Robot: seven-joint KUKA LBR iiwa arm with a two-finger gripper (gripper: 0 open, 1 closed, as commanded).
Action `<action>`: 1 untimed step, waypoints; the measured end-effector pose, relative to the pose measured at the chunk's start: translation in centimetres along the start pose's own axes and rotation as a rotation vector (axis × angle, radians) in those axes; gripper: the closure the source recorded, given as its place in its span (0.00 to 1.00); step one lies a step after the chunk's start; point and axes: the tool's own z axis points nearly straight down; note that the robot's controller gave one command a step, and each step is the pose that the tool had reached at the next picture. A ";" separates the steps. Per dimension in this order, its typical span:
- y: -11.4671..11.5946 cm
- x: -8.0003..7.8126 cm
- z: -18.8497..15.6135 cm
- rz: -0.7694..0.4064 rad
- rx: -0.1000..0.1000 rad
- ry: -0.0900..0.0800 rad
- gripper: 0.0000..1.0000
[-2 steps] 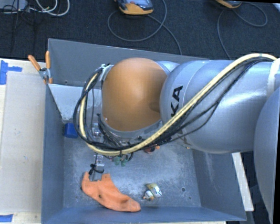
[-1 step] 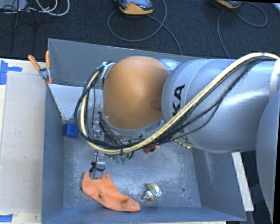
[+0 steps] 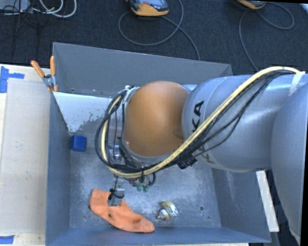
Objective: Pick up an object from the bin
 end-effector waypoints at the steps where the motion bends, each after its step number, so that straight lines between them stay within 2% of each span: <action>1: -1.7 -2.0 6.4 -0.083 0.003 0.001 0.00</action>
Offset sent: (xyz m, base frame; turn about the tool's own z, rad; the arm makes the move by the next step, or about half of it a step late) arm -0.0266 -0.0250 -0.0915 -0.2674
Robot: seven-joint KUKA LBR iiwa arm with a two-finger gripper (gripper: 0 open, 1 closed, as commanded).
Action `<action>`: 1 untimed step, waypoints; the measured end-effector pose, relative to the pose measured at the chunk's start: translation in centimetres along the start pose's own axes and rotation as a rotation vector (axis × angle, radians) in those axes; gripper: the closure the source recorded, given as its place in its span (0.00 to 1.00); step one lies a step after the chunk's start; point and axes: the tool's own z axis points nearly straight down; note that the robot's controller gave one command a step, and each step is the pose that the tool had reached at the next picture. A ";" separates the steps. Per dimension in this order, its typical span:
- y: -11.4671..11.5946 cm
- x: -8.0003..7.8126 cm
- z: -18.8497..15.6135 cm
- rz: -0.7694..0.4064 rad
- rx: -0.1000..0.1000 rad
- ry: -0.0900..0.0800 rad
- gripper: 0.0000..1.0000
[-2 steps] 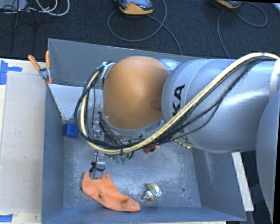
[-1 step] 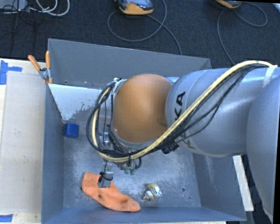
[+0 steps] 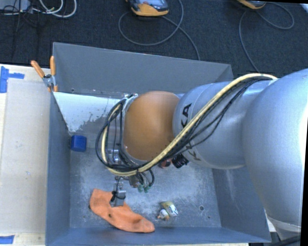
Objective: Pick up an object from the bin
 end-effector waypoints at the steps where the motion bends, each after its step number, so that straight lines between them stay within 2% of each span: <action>1: -0.3 3.0 2.3 -0.136 -0.001 0.004 0.00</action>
Offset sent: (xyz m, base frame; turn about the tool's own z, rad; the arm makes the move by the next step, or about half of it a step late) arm -0.0310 0.0089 -0.0562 -0.2275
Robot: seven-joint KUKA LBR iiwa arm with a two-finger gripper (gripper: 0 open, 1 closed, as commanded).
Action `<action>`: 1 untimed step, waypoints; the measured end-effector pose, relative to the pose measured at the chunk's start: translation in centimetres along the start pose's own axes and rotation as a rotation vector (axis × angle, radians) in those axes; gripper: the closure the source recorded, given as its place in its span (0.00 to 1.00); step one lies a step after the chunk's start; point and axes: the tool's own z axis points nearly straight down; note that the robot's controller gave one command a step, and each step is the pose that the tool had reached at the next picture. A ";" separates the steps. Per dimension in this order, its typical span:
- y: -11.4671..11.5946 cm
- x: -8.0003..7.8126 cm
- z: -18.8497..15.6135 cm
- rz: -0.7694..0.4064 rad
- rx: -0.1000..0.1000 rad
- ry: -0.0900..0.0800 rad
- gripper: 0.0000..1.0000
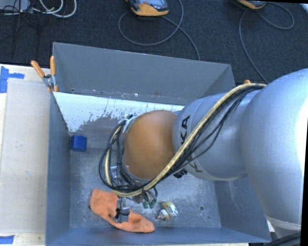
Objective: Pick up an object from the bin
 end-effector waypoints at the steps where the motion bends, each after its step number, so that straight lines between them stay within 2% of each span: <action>1: 1.2 0.0 3.0 -0.086 0.001 -0.004 0.00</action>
Offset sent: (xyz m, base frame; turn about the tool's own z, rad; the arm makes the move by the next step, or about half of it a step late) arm 0.0234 -0.0078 -0.0331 -0.5124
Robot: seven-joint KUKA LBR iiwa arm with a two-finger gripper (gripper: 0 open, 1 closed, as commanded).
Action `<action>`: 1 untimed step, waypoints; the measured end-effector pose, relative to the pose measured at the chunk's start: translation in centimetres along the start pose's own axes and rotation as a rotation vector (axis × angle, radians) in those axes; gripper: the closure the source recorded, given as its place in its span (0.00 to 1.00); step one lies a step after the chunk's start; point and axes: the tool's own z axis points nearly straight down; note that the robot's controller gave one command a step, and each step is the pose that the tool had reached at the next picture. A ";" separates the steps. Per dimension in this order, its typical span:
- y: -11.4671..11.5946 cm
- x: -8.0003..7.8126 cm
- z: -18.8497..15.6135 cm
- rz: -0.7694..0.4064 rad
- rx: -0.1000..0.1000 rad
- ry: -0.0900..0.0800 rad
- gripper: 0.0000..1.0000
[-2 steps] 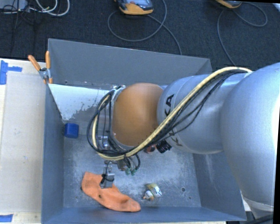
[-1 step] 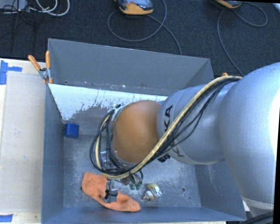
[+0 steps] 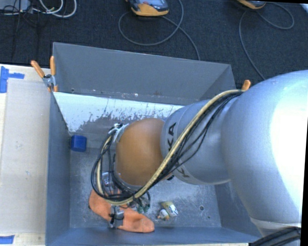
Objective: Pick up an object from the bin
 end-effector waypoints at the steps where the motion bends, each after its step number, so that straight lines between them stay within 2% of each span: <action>1: -2.7 -2.0 0.3 -0.423 -0.003 0.003 1.00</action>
Offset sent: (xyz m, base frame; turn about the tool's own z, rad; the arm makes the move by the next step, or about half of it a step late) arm 0.0000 0.0000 0.0000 0.0000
